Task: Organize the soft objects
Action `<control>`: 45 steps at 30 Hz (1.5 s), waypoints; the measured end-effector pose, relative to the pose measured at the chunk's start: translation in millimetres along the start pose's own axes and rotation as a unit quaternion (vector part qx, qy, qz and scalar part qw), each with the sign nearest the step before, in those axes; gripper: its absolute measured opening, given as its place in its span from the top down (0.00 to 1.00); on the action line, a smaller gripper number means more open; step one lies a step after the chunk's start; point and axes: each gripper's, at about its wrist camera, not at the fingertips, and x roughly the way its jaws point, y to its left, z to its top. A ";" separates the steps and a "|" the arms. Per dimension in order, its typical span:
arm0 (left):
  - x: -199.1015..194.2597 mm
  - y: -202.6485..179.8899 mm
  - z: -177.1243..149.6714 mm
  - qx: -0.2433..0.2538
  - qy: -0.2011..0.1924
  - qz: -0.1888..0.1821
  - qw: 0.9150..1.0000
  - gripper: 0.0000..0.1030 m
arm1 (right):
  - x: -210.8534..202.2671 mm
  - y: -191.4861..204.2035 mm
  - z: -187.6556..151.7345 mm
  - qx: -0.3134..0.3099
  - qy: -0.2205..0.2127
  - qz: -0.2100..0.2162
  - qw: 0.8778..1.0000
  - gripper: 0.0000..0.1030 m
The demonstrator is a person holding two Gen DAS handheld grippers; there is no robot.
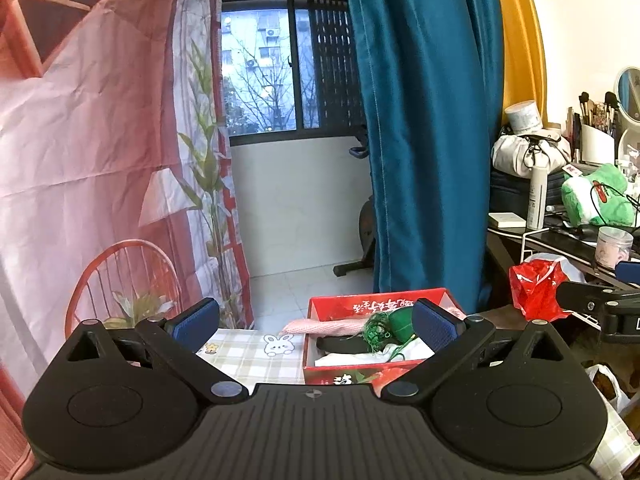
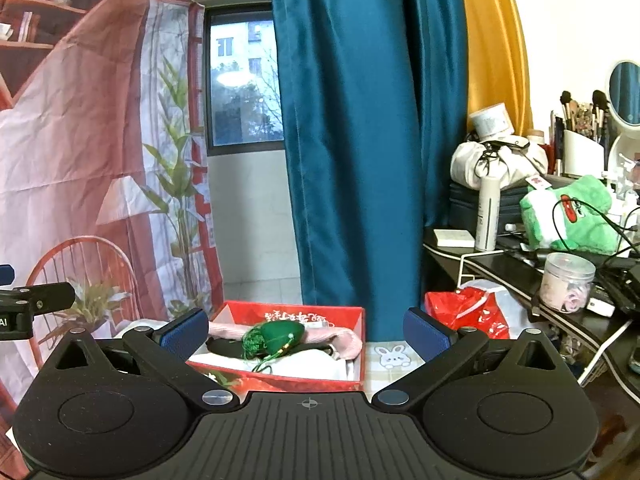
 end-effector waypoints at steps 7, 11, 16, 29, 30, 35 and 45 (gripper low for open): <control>0.2 1.6 -0.1 -0.005 0.005 0.002 1.000 0.00 | 3.9 -2.3 -0.1 0.005 0.005 0.000 1.000 0.00; 0.4 1.6 -1.2 -0.006 0.009 0.002 1.000 0.00 | 4.1 -2.3 -0.2 0.005 0.006 -0.001 1.000 0.00; 0.9 2.3 -1.9 -0.007 0.014 0.000 1.000 0.00 | 3.9 -2.0 0.0 0.005 0.006 -0.001 1.000 0.00; 2.2 2.2 -2.5 -0.010 0.018 -0.004 1.000 0.00 | 6.2 -6.0 -1.8 0.003 0.008 -0.001 1.000 0.00; 2.0 1.9 -2.5 -0.011 0.018 -0.004 1.000 0.00 | 6.3 -6.4 -2.1 0.003 0.009 -0.002 1.000 0.00; 0.8 0.7 -2.8 -0.012 0.019 -0.004 1.000 0.00 | 6.0 -6.1 -1.7 0.003 0.008 -0.002 1.000 0.00; 0.5 -0.3 -4.5 -0.016 0.021 -0.005 1.000 0.00 | 6.6 -7.1 -1.9 0.002 0.009 -0.002 1.000 0.00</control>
